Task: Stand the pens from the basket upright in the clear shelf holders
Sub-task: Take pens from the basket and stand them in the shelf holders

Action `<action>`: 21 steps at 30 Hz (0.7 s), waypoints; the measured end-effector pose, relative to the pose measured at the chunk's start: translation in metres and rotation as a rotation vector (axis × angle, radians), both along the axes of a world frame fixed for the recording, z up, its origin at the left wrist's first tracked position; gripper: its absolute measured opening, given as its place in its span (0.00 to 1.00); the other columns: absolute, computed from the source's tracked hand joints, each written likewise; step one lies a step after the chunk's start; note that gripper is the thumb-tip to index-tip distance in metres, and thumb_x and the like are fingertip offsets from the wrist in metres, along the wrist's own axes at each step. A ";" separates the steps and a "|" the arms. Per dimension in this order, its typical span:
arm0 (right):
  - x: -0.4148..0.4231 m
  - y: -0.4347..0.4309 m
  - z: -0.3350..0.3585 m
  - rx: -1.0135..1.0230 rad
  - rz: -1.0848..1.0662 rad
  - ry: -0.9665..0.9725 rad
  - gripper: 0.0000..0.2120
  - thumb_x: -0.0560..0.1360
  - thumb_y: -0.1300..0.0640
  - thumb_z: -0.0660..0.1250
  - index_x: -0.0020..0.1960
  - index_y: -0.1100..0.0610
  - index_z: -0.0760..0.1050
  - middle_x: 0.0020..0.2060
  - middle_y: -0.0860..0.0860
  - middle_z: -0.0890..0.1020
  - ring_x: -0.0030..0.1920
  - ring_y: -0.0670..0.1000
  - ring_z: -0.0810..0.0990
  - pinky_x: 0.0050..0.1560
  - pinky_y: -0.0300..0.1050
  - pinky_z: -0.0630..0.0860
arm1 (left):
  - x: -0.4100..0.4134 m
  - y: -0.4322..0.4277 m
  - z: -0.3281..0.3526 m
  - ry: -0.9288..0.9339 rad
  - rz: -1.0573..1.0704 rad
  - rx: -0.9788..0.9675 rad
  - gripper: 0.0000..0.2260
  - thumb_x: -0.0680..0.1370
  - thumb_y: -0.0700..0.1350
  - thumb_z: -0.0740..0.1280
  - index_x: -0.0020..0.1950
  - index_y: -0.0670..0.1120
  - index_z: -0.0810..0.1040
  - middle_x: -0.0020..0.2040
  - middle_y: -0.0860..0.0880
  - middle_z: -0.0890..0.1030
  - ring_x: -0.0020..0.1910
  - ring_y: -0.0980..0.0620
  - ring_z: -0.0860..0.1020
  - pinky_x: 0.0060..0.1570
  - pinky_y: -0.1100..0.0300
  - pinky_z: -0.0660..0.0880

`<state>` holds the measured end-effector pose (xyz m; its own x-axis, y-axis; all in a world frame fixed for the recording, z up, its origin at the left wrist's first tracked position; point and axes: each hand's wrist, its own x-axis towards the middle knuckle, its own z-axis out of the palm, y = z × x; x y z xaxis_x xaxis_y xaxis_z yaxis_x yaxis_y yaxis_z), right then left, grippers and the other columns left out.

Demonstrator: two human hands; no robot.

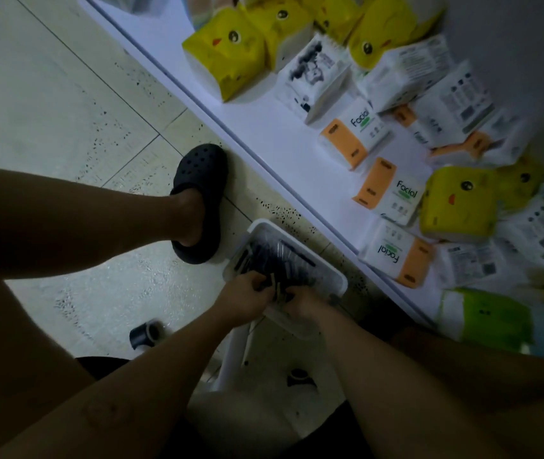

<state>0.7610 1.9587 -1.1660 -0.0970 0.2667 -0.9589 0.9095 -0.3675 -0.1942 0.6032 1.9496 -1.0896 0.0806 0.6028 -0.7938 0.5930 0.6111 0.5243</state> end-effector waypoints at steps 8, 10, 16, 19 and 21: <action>-0.018 -0.004 -0.014 -0.043 0.176 -0.023 0.29 0.82 0.50 0.57 0.79 0.54 0.52 0.77 0.56 0.54 0.73 0.61 0.61 0.72 0.58 0.63 | -0.011 0.013 -0.009 -0.018 0.126 -0.069 0.07 0.78 0.49 0.64 0.54 0.50 0.78 0.53 0.46 0.78 0.53 0.46 0.78 0.56 0.50 0.76; -0.018 -0.007 -0.011 0.002 0.168 0.007 0.27 0.82 0.49 0.55 0.79 0.54 0.53 0.77 0.56 0.56 0.72 0.61 0.63 0.72 0.57 0.63 | -0.010 0.016 -0.012 -0.010 0.170 -0.087 0.15 0.78 0.49 0.64 0.63 0.46 0.76 0.55 0.47 0.77 0.55 0.46 0.77 0.57 0.50 0.76; -0.013 -0.006 0.001 0.025 -0.083 -0.004 0.28 0.81 0.52 0.61 0.77 0.61 0.57 0.75 0.60 0.60 0.73 0.61 0.62 0.73 0.53 0.61 | -0.010 0.007 -0.028 -0.005 0.136 -0.080 0.09 0.78 0.47 0.64 0.38 0.49 0.74 0.39 0.50 0.75 0.39 0.53 0.74 0.41 0.61 0.72; -0.014 -0.002 0.004 0.105 -0.147 -0.062 0.09 0.81 0.59 0.59 0.56 0.61 0.76 0.53 0.60 0.77 0.50 0.56 0.76 0.56 0.48 0.74 | -0.013 0.006 -0.034 0.055 -0.006 -0.032 0.07 0.77 0.45 0.63 0.45 0.42 0.77 0.40 0.47 0.76 0.39 0.51 0.73 0.35 0.63 0.67; -0.013 0.002 0.013 0.219 -0.156 -0.101 0.14 0.79 0.62 0.60 0.35 0.55 0.70 0.35 0.54 0.74 0.36 0.52 0.71 0.39 0.45 0.72 | -0.011 0.006 -0.042 0.056 -0.077 -0.017 0.08 0.77 0.43 0.63 0.44 0.39 0.77 0.38 0.45 0.76 0.36 0.50 0.73 0.35 0.61 0.69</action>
